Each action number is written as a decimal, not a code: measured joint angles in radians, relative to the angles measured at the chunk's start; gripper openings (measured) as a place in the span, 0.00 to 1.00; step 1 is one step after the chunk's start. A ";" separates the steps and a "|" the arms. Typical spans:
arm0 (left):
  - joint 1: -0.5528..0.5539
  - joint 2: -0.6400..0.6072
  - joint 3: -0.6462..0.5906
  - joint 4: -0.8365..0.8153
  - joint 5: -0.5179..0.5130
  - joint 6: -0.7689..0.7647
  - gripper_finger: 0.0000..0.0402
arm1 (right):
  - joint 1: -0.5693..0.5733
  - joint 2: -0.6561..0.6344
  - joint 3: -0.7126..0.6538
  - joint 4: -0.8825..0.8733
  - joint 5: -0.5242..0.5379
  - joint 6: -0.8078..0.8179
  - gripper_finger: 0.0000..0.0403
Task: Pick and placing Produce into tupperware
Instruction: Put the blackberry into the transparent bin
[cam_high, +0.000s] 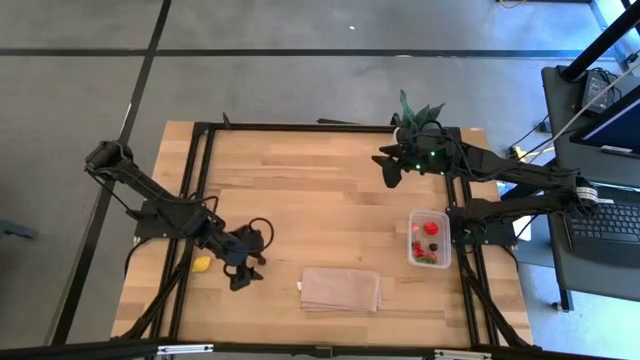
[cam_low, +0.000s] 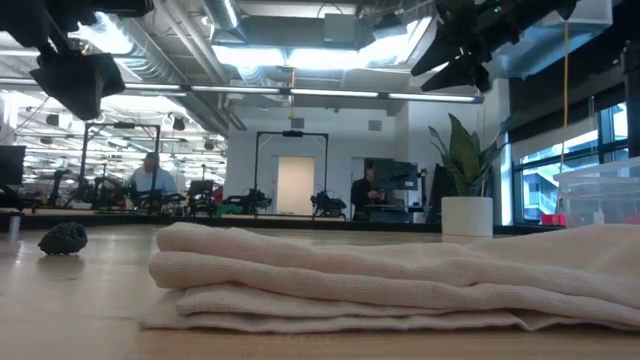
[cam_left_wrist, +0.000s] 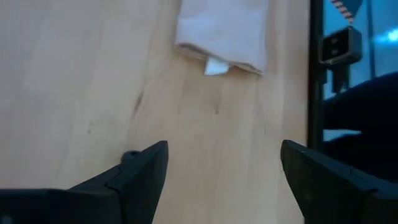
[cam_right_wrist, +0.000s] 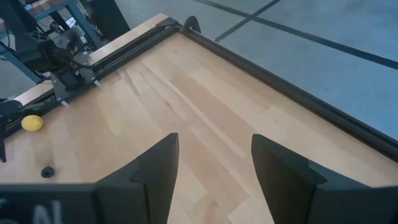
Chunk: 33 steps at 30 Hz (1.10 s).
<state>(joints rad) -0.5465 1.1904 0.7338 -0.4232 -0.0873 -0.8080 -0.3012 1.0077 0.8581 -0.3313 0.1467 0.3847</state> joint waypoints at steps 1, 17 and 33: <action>0.000 0.000 0.000 -0.009 -0.009 -0.002 0.75 | 0.000 0.000 0.000 0.000 0.000 0.000 0.51; 0.000 0.311 0.000 -0.080 -0.077 -0.002 0.74 | 0.000 0.000 0.000 -0.002 0.000 -0.004 0.51; 0.005 0.359 0.000 -0.070 -0.140 -0.022 0.59 | 0.000 0.000 0.000 -0.002 0.000 -0.004 0.51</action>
<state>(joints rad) -0.5415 1.5494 0.7341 -0.4930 -0.2270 -0.8304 -0.3012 1.0077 0.8585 -0.3336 0.1465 0.3809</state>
